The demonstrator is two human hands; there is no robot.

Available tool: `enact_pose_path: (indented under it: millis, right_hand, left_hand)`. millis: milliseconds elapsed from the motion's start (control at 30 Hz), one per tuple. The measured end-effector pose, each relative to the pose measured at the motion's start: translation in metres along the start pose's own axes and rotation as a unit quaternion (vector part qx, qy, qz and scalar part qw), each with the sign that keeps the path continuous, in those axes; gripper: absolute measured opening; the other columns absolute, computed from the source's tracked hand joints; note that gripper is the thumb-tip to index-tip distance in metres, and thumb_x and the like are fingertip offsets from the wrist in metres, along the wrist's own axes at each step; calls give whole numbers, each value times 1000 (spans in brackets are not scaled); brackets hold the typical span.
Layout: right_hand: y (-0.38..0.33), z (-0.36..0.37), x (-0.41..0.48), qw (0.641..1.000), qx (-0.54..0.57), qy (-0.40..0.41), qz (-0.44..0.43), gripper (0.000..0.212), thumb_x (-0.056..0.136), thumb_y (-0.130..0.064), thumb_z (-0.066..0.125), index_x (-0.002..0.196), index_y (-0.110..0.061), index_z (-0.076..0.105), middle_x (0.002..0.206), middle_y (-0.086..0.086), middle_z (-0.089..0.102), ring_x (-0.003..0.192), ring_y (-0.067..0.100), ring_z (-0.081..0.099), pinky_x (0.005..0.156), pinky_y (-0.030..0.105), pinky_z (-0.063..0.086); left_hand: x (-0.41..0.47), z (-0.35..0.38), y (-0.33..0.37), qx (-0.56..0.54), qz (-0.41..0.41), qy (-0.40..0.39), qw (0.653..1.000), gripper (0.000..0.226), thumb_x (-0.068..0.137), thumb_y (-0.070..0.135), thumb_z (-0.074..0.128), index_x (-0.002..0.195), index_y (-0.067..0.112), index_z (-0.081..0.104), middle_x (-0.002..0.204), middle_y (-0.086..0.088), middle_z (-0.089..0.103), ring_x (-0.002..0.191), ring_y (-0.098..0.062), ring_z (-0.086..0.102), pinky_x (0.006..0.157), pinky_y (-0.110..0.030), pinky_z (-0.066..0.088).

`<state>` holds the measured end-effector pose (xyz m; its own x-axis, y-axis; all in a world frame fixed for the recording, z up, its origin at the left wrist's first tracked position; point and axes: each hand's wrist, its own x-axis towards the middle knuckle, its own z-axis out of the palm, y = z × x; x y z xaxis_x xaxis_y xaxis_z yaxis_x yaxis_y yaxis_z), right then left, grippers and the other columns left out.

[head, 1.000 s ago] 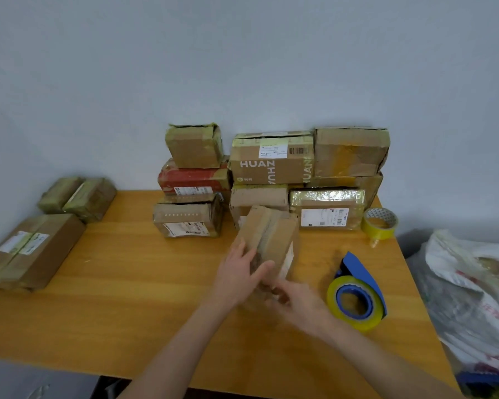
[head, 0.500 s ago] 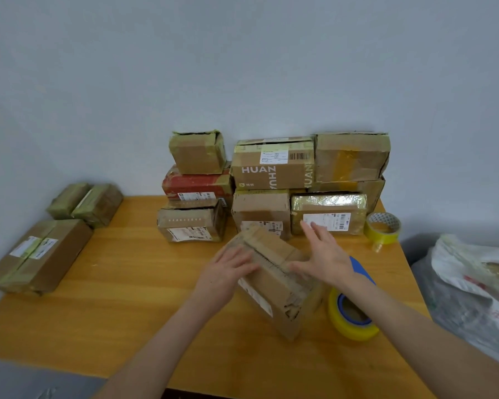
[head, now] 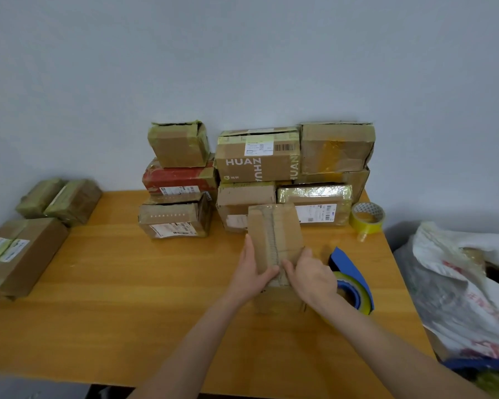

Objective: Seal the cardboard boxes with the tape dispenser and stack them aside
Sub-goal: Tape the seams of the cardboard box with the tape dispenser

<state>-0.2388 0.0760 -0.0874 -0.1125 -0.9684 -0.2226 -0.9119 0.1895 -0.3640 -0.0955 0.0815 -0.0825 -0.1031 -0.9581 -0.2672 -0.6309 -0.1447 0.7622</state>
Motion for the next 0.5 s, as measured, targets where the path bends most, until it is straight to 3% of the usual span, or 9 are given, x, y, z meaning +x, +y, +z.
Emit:
enact_pose_path:
  millis: [67, 133, 200, 267, 333, 400, 467, 500]
  right_hand:
    - [-2, -3, 1, 1000, 8, -13, 6, 45, 98, -55, 38, 113, -13, 41, 103, 9, 65, 91, 30, 64, 62, 33, 42]
    - [4, -8, 4, 997, 51, -52, -13, 44, 99, -54, 36, 116, -14, 43, 100, 6, 64, 88, 27, 63, 65, 34, 45]
    - [24, -16, 6, 990, 114, -75, -26, 48, 100, -54, 32, 122, -16, 50, 101, 3, 65, 90, 24, 63, 72, 37, 51]
    - [54, -22, 9, 992, 125, -35, -7, 52, 100, -54, 34, 135, -18, 48, 116, 5, 64, 102, 26, 62, 80, 39, 52]
    - [93, -24, 11, 996, 80, -7, 35, 62, 96, -54, 45, 145, -17, 37, 134, 8, 53, 115, 28, 56, 88, 40, 50]
    - [127, -20, 12, 994, 43, -38, 97, 78, 90, -57, 56, 149, -14, 29, 143, 12, 42, 124, 31, 48, 95, 41, 47]
    - [149, -9, 16, 980, 67, -112, 151, 81, 86, -57, 63, 143, -6, 36, 134, 15, 48, 115, 31, 52, 83, 37, 48]
    - [154, -3, 17, 968, 112, -151, 165, 74, 86, -53, 66, 135, -2, 44, 118, 15, 55, 98, 28, 56, 72, 34, 45]
  left_hand:
    - [4, 1, -5, 74, 8, 0, 997, 97, 92, 47, 55, 151, 19, -18, 161, -5, -15, 148, -21, 2, 119, -41, 15]
    - [5, 2, -9, 258, 53, 34, 964, 83, 95, 57, 32, 151, 19, -16, 156, -7, -29, 147, -23, -13, 120, -41, 4]
    - [4, 4, -6, 380, 124, 55, 915, 77, 90, 66, 3, 149, 20, -18, 156, -5, -28, 144, -19, -24, 118, -39, -10]
    - [0, 10, 1, 403, 155, 23, 901, 87, 78, 76, -12, 145, 22, -22, 155, -1, -25, 143, -15, -23, 116, -40, -15]
    - [0, 17, 2, 441, 173, -8, 881, 95, 73, 82, -12, 145, 22, -21, 153, 2, -23, 145, -14, -16, 117, -43, -15]
    - [1, 18, 1, 475, 174, -16, 863, 98, 71, 82, -11, 148, 21, -17, 153, 2, -21, 147, -14, -12, 118, -44, -13]
    - [5, 14, 0, 483, 171, -30, 858, 99, 69, 81, -10, 148, 21, -16, 154, 2, -20, 147, -15, -11, 119, -44, -11]
    - [8, 10, 0, 487, 173, -37, 855, 99, 69, 81, -9, 148, 22, -17, 155, 2, -19, 147, -15, -12, 120, -44, -9]
